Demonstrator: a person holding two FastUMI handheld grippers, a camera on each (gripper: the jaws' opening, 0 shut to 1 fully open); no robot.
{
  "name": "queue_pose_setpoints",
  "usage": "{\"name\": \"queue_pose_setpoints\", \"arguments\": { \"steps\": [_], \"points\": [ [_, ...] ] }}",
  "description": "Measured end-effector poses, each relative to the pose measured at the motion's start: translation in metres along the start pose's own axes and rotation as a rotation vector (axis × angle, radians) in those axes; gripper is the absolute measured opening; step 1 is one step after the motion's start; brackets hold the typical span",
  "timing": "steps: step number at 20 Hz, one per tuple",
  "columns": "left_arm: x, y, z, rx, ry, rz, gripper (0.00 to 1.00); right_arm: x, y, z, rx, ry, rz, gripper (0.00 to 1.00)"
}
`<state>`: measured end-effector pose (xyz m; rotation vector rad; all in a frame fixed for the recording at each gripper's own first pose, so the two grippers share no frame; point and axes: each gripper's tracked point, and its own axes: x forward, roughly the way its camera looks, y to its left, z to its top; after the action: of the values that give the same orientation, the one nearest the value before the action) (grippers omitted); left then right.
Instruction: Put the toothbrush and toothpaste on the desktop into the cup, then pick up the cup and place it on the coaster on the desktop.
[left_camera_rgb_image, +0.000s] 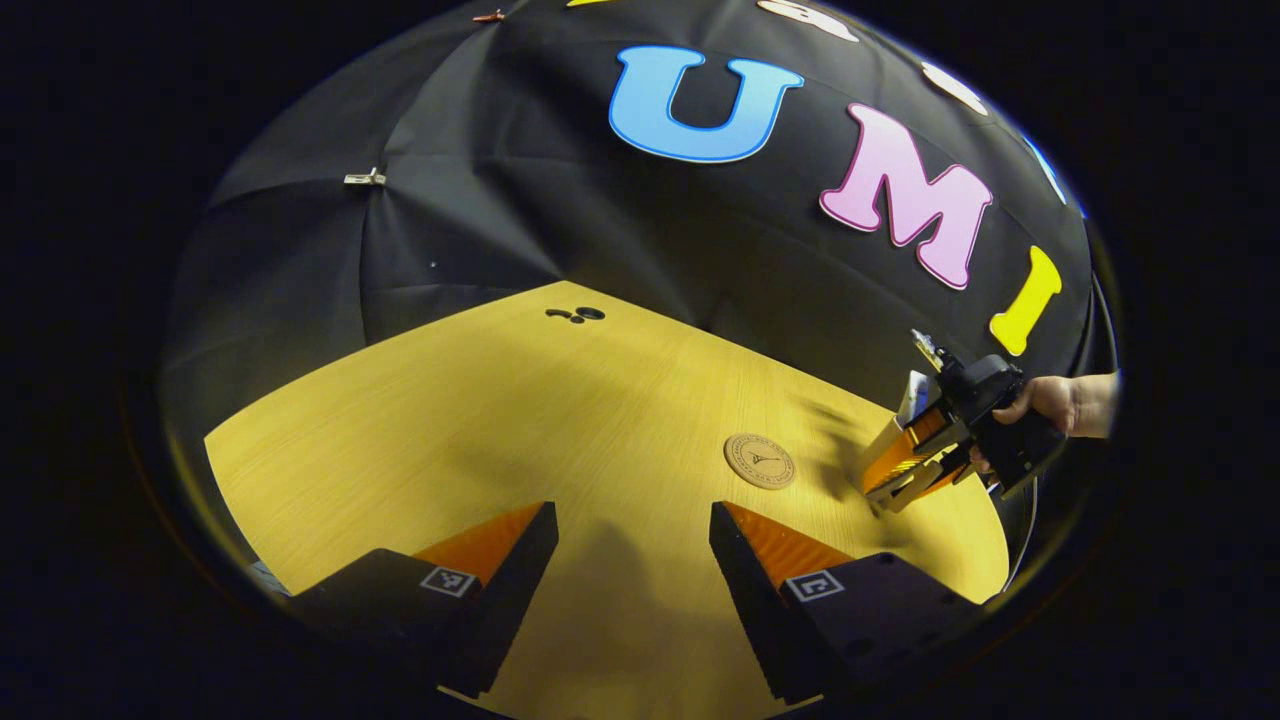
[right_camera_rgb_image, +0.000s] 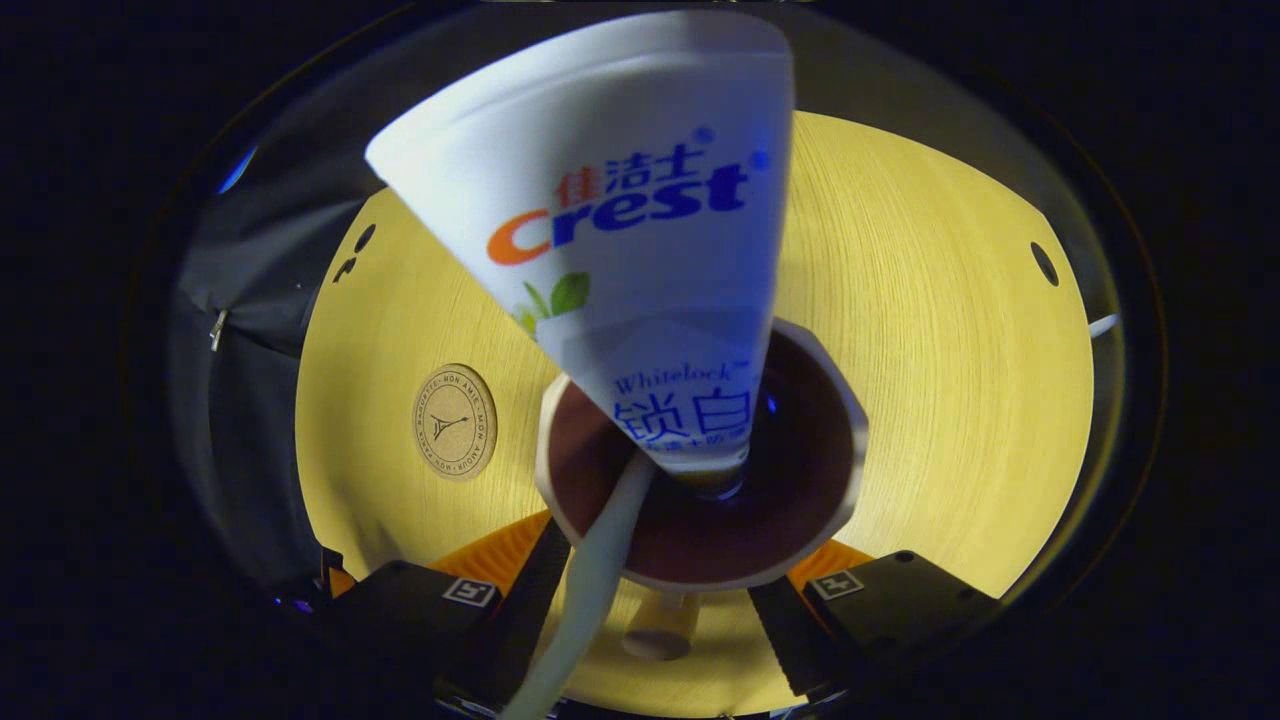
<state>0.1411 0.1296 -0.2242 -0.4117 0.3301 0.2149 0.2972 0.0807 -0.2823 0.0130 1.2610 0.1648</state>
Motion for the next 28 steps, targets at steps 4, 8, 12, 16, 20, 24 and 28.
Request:
{"name": "queue_pose_setpoints", "arguments": {
  "steps": [4, 8, 12, 16, 20, 24, 28],
  "points": [
    [0.000, -0.009, -0.010, 0.014, 0.031, -0.024, 0.96, 0.004, -0.005, 0.002, -0.014, -0.017, -0.023, 0.72],
    [-0.001, -0.015, -0.022, 0.029, 0.069, -0.037, 0.96, 0.003, -0.004, 0.003, -0.015, -0.023, -0.028, 0.54],
    [-0.005, -0.020, -0.030, 0.027, 0.087, -0.044, 0.96, 0.002, -0.005, 0.004, -0.061, -0.041, -0.030, 0.39],
    [-0.010, -0.026, -0.040, 0.025, 0.104, -0.056, 0.95, -0.003, -0.008, 0.000, -0.161, -0.044, -0.029, 0.30],
    [-0.009, -0.030, -0.047, 0.050, 0.124, -0.059, 0.95, -0.002, -0.005, -0.006, -0.263, -0.063, -0.051, 0.30],
    [-0.011, -0.034, -0.044, 0.071, 0.112, -0.069, 0.96, -0.009, 0.007, -0.003, -0.295, -0.081, -0.047, 0.30],
    [-0.019, -0.045, -0.039, 0.046, 0.104, -0.090, 0.96, -0.014, 0.032, 0.003, -0.337, -0.094, -0.038, 0.30]
  ]
}}
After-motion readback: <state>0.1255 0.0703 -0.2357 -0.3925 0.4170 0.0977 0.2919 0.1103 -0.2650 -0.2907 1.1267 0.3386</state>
